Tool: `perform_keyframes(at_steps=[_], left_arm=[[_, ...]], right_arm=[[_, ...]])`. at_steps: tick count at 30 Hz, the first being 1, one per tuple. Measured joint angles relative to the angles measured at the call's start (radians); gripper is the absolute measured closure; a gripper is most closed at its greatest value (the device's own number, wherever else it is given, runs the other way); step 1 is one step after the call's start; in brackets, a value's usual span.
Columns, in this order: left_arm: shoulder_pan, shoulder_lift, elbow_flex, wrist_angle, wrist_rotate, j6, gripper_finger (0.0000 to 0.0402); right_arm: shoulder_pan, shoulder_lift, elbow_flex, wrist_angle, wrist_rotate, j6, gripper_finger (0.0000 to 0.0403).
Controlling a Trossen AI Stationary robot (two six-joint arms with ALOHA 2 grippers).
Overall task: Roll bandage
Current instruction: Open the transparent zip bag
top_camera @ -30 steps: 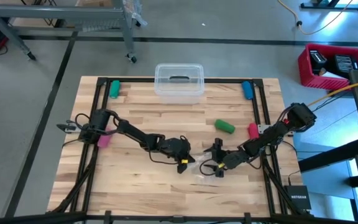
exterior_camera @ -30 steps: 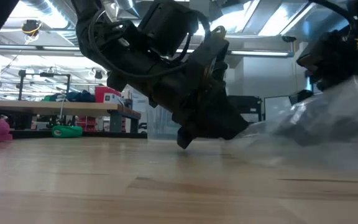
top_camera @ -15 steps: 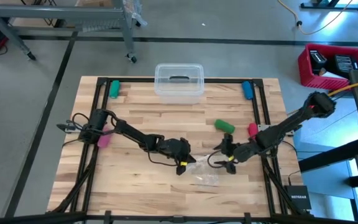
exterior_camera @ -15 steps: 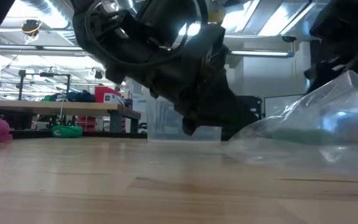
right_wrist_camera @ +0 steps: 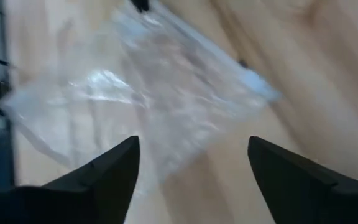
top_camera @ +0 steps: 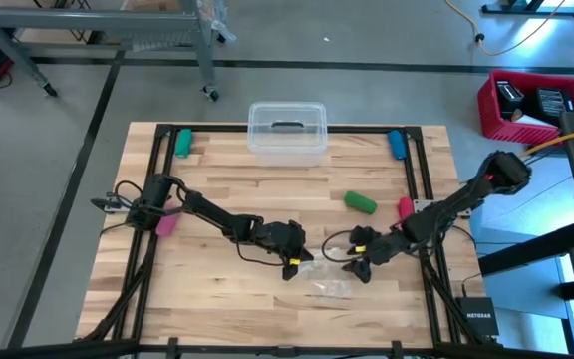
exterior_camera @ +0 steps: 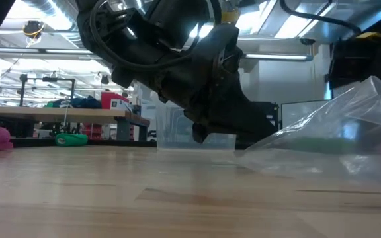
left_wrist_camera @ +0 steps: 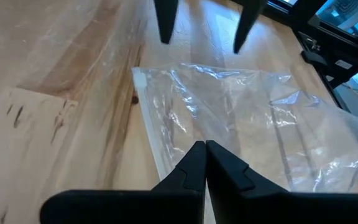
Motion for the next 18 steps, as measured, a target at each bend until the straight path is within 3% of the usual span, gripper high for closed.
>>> perform_keyframes(at_steps=[4, 10, 18], left_arm=[[0.000, 0.000, 0.000, 0.000, 0.000, 0.011, 0.0399], [0.000, 0.000, 0.000, -0.001, 0.000, 0.014, 0.0396], [-0.006, 0.000, 0.000, -0.002, 0.000, 0.042, 0.0397]], right_arm=[[0.000, 0.070, 0.001, 0.145, -0.041, 0.025, 0.0140], [0.000, 0.155, 0.001, 0.155, -0.020, 0.077, 0.0191], [0.000, 0.110, 0.022, 0.168, -0.124, 0.063, 0.0209]])
